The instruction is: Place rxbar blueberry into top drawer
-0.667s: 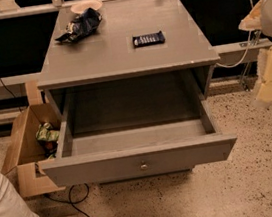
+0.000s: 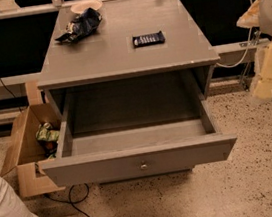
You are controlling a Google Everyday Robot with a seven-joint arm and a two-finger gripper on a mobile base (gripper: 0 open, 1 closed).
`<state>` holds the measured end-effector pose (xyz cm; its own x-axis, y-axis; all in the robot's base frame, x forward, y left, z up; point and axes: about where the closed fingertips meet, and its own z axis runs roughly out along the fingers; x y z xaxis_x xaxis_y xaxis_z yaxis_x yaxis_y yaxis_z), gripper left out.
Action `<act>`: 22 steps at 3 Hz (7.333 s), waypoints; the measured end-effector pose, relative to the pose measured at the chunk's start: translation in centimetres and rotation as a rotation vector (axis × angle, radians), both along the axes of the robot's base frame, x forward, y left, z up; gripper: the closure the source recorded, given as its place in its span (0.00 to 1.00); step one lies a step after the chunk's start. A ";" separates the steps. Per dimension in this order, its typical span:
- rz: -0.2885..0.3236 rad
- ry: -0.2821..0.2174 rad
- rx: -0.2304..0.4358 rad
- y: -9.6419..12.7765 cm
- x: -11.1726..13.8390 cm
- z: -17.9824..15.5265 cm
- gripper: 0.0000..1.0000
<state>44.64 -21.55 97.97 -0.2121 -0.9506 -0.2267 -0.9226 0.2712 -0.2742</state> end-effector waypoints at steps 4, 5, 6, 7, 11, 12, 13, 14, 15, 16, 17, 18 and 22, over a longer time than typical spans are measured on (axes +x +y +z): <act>0.024 -0.165 0.395 0.6 20.7 -1.2 0.00; 0.023 -0.165 0.395 0.6 20.7 -1.2 0.00; 0.014 -0.186 0.430 1.7 22.6 -2.1 0.00; -0.001 -0.243 0.483 3.0 26.5 -3.2 0.00; 0.015 -0.218 0.677 9.5 36.6 -9.5 0.00; 0.016 -0.199 0.704 10.6 37.3 -10.1 0.00; 0.022 -0.168 0.713 11.8 37.7 -11.0 0.00; 0.023 -0.148 0.706 12.2 37.9 -11.6 0.00; 0.032 -0.118 0.665 12.5 37.7 -12.3 0.00; 0.050 -0.069 0.603 13.3 37.7 -13.9 0.00; 0.040 -0.070 0.612 13.2 37.9 -14.0 0.00; 0.016 -0.073 0.633 13.1 38.3 -14.3 0.00; -0.175 -0.197 0.711 15.4 40.9 -14.6 0.00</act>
Offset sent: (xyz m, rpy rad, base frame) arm 0.1513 -0.0224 0.0031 0.3558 -0.1845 -0.0012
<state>85.55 -6.11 83.32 -0.2388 -0.5172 -0.8219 -0.8017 0.5826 -0.1336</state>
